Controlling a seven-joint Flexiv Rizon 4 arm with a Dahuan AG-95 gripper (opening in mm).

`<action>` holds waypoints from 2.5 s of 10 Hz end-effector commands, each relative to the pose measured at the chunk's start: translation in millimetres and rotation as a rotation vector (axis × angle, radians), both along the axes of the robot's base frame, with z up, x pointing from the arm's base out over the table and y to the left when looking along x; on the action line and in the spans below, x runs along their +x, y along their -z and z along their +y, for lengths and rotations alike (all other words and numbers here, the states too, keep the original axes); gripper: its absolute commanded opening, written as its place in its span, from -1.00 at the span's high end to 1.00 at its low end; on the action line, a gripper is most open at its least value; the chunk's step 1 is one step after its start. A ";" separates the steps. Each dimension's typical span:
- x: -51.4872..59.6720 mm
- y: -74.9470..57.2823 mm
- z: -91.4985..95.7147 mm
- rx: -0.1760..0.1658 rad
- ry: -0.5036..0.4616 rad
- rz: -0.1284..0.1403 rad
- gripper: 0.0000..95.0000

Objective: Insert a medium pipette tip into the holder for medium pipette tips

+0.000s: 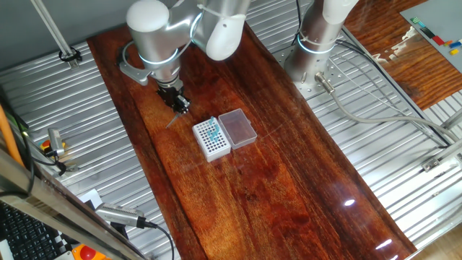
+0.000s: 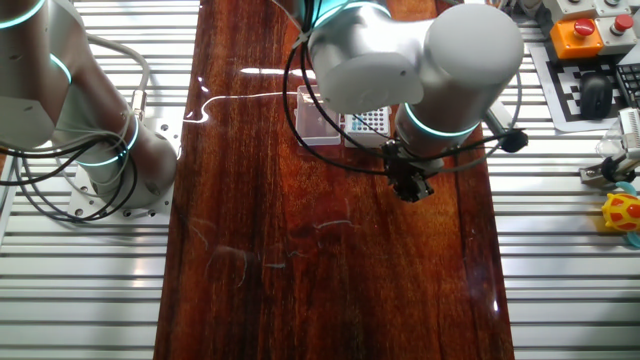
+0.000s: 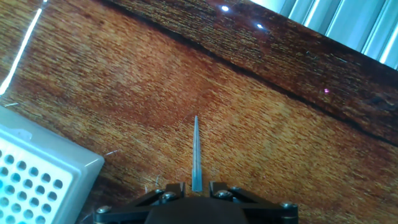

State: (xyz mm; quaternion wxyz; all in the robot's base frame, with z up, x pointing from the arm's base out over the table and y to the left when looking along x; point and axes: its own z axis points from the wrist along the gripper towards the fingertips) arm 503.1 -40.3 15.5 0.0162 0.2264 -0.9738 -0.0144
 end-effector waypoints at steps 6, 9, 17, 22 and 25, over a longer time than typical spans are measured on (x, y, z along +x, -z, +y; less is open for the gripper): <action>1.0 5.8 -1.0 0.000 -0.002 -0.004 0.60; -3.2 7.9 -1.8 0.000 -0.004 -0.009 0.60; -8.3 -5.2 -0.2 0.001 -0.010 -0.010 1.00; -19.4 -57.9 -9.6 0.008 -0.076 0.008 1.00; -18.8 -62.7 -10.5 -0.006 -0.117 0.007 1.00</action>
